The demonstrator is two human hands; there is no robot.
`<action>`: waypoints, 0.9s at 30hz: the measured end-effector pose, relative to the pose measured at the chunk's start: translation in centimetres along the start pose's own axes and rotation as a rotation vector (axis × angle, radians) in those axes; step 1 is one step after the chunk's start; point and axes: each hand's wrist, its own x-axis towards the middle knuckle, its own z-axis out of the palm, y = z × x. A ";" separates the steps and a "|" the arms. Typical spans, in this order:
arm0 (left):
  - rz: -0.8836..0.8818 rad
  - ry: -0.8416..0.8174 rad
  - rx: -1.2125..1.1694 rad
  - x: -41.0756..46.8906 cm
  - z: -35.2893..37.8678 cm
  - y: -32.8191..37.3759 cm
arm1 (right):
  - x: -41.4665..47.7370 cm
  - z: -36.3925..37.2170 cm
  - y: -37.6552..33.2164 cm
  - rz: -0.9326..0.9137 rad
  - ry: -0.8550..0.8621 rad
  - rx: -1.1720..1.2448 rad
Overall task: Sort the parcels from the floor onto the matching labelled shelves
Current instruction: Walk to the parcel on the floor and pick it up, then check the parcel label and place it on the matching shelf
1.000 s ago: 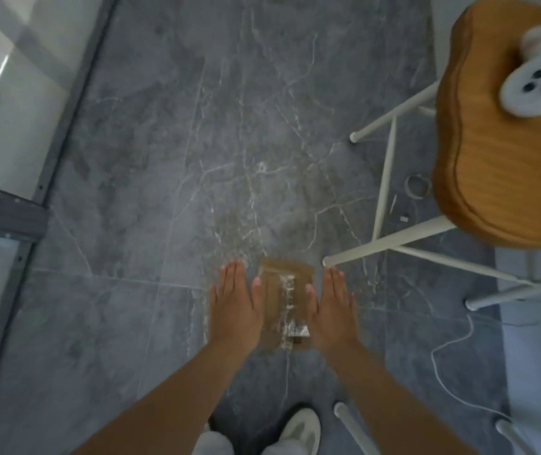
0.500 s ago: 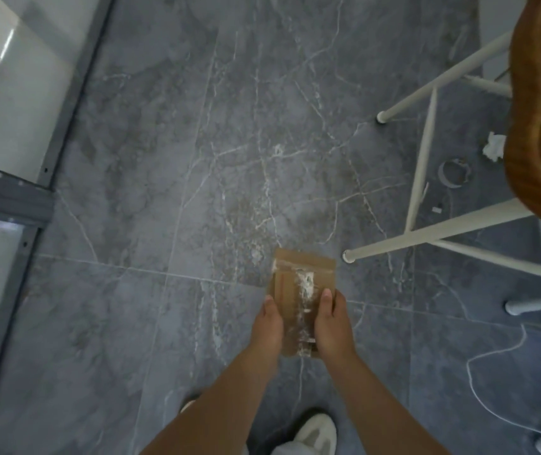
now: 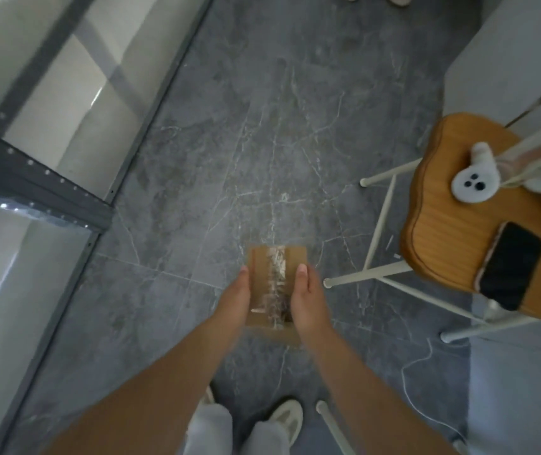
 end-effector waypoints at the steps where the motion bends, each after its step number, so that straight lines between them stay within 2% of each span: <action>1: 0.020 -0.006 0.001 -2.1 -0.7 1.2 | -1.2 -0.7 -1.7 -0.010 -0.003 -0.016; 7: 0.175 0.009 0.000 -14.3 -5.1 7.2 | -9.2 -3.7 -12.4 -0.104 -0.058 -0.078; 14: 0.406 0.075 -0.057 -29.7 -11.6 9.6 | -19.8 -4.0 -23.4 -0.267 -0.153 -0.112; 17: 0.511 0.154 -0.073 -35.6 -14.2 10.6 | -25.1 -4.5 -28.5 -0.328 -0.213 -0.086; 27: 0.876 0.386 -0.199 -50.9 -26.5 6.5 | -42.7 -0.2 -37.0 -0.550 -0.409 -0.021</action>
